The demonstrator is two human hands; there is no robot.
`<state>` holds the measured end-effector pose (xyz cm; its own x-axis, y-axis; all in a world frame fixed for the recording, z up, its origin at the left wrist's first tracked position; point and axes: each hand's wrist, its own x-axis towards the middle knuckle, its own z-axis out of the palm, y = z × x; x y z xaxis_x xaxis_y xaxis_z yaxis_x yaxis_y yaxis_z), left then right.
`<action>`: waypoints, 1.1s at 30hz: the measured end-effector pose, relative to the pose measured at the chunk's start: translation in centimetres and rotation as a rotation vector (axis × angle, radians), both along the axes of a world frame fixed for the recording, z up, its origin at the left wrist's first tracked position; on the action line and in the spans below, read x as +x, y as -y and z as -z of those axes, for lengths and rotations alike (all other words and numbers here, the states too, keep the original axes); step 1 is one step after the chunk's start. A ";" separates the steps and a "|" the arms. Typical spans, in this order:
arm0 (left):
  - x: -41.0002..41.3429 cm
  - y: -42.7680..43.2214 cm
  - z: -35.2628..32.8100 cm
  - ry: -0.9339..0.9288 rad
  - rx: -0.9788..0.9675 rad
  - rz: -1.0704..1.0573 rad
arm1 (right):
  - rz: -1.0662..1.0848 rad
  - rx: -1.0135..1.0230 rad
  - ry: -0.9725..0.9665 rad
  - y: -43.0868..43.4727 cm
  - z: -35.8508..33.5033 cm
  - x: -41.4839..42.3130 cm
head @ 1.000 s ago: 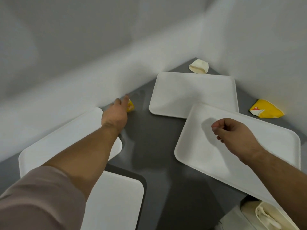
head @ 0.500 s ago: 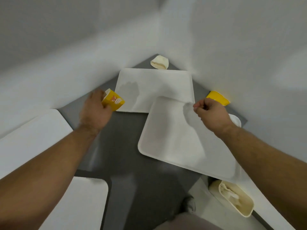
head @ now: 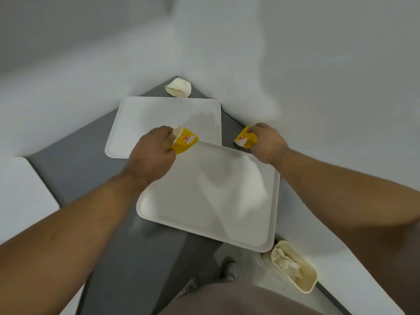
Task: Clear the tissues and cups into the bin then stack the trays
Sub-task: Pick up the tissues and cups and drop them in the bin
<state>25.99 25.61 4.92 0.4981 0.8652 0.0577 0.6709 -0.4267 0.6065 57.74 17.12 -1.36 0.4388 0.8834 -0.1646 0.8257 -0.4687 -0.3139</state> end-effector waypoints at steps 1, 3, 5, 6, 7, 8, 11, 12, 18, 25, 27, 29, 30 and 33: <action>0.9 0.4 0.0 -0.009 0.005 0.010 | -0.035 -0.039 0.019 -0.2 0.2 0.3; 2.5 1.1 0.0 -0.025 0.017 0.041 | -0.107 -0.090 0.065 -0.6 0.7 0.7; 3.7 1.8 0.1 -0.051 0.025 0.069 | -0.204 -0.124 0.142 -1.2 1.1 0.8; 4.1 2.1 0.2 -0.067 0.024 0.078 | -0.250 -0.141 0.180 -1.6 1.4 0.8; 4.5 2.4 0.3 -0.080 0.019 0.083 | -0.291 -0.155 0.212 -1.9 1.7 1.0; 4.9 2.7 0.5 -0.089 0.012 0.083 | -0.336 -0.170 0.251 -2.1 1.8 1.1; 5.3 3.4 1.1 -0.092 0.003 0.068 | -0.449 -0.159 0.302 -2.7 2.2 1.5; 5.3 3.6 1.3 -0.093 0.002 0.063 | -0.438 -0.147 0.289 -2.8 2.1 1.6; 4.2 4.4 2.4 -0.082 -0.025 0.045 | -0.365 -0.100 0.281 -3.1 1.4 1.4; 3.5 4.8 2.5 0.003 -0.039 0.110 | -0.255 0.073 0.203 0.0 0.3 0.1; 3.5 5.1 2.4 0.034 -0.035 0.129 | -0.232 0.093 0.131 1.9 -0.5 -0.5; 3.7 5.5 2.1 0.073 -0.021 0.157 | -0.194 0.132 0.089 4.2 -1.6 -1.3; 3.8 5.8 2.0 0.093 -0.013 0.171 | -0.164 0.173 0.081 5.3 -2.2 -1.7; 4.6 6.8 1.5 0.159 -0.004 0.206 | -0.055 0.296 0.077 9.0 -3.9 -2.7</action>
